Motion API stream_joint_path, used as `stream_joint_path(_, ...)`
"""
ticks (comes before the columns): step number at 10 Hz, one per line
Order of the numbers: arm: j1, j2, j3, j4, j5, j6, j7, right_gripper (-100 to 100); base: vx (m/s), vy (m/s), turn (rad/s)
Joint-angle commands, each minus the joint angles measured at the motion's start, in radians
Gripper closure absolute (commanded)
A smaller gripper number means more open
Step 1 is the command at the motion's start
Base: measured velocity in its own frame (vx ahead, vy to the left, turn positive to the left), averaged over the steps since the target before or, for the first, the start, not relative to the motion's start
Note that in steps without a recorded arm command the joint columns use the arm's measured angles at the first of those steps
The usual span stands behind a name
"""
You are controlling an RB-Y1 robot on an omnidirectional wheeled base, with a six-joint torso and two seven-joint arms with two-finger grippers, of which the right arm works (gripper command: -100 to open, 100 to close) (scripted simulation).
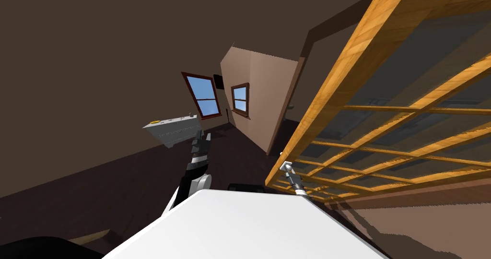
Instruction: Pull the door open
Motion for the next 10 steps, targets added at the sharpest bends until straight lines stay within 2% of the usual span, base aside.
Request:
stream_joint_path(1,0.022,-0.018,0.018,-0.009,0.006,-0.024,-0.015,100,-0.216,-0.008,0.101)
stream_joint_path(4,0.046,-0.046,0.053,-0.005,0.019,-0.072,-0.047,100,-0.213,-0.032,0.111)
stream_joint_path(5,0.050,-0.051,0.059,-0.005,0.022,-0.079,-0.052,100,-0.205,-0.039,0.078)
stream_joint_path(6,0.044,-0.047,0.054,-0.003,0.020,-0.067,-0.046,100,-0.085,-0.017,0.017)
stream_joint_path(7,0.050,-0.053,0.069,0.011,0.026,-0.089,-0.060,100,-0.141,-0.003,0.157)
stream_joint_path(10,0.054,-0.063,0.087,0.029,0.032,-0.121,-0.079,100,-0.183,-0.053,0.118)
